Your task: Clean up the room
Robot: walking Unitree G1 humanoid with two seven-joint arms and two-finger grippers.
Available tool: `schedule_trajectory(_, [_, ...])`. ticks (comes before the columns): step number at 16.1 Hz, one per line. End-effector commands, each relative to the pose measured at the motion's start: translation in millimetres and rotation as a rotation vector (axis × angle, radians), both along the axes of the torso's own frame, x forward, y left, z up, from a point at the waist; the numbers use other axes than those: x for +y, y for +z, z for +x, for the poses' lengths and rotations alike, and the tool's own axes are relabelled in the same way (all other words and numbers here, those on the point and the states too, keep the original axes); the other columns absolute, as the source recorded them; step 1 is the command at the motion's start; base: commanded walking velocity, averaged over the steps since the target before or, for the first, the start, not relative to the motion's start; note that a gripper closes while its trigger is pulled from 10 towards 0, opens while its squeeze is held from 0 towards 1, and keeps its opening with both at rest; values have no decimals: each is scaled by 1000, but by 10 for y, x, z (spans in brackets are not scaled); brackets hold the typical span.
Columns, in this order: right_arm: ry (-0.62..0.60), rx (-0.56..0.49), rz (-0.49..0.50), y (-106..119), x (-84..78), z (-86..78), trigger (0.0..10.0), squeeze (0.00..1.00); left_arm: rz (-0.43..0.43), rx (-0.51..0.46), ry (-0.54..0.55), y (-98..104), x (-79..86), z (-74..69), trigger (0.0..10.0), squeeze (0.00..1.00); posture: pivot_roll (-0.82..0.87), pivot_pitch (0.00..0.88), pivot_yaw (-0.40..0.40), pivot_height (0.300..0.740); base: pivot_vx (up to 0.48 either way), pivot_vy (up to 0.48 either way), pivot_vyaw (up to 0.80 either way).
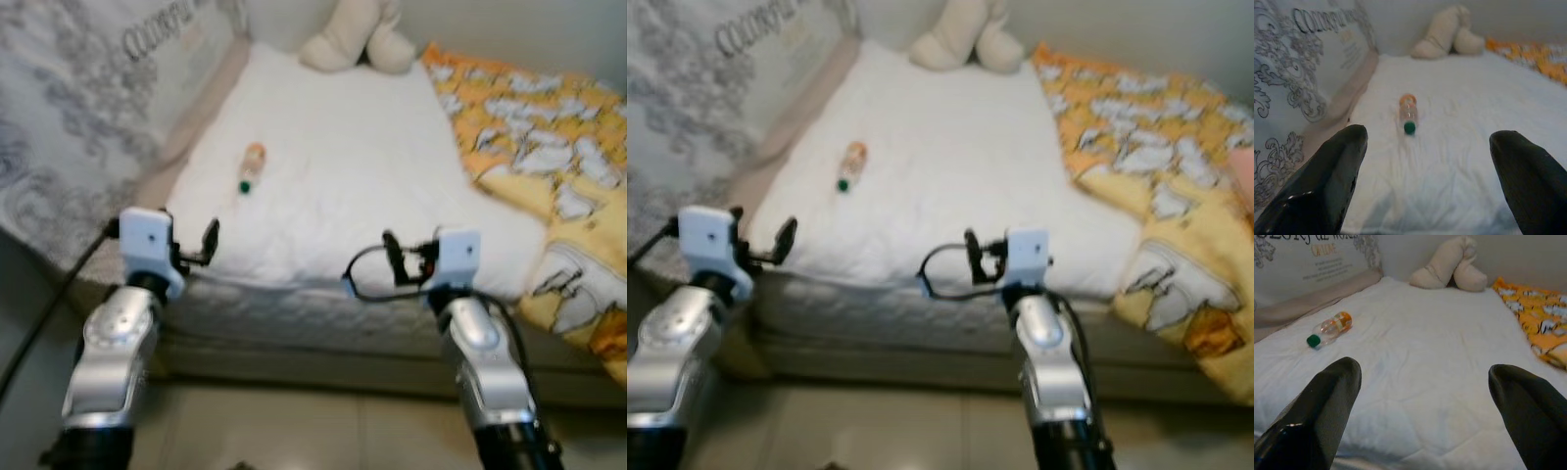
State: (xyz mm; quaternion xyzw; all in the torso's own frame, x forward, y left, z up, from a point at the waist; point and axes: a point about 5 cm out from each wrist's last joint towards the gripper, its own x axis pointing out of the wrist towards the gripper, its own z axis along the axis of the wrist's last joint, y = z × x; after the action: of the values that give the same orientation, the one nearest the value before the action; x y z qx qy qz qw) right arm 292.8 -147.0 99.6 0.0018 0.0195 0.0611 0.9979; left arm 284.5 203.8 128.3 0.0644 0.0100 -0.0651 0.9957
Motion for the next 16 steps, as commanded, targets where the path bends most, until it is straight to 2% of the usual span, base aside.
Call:
schedule_trajectory(1, [-15, 6, 6, -13, -43, 0, 10000, 0, 3, -1, -5, 11, -25, 31, 10000, 0, -47, 0, -10, 740, 472, 0, 0])
schedule_trajectory(5, [-15, 10, 3, -22, -45, 9, 10000, 0, 4, -14, 2, 37, -7, 49, 10000, 0, -45, 0, -7, 740, 471, 0, 0])
schedule_trajectory(11, [-14, 33, -2, -68, -38, -1, 10000, 0, 24, -16, 32, 59, 28, 102, 10000, 0, -48, 0, -2, 740, 466, 0, -615])
schedule_trajectory(15, [-9, 20, -9, -53, -36, 4, 10000, 0, 30, -13, 44, 54, 37, 117, 10000, 0, -50, 0, -2, 740, 461, 0, 0])
schedule_trajectory(16, [-9, 19, -10, -48, -36, 7, 10000, 0, 36, -1, 81, 36, 79, 126, 10000, 0, -52, 0, -4, 740, 442, 0, 0])
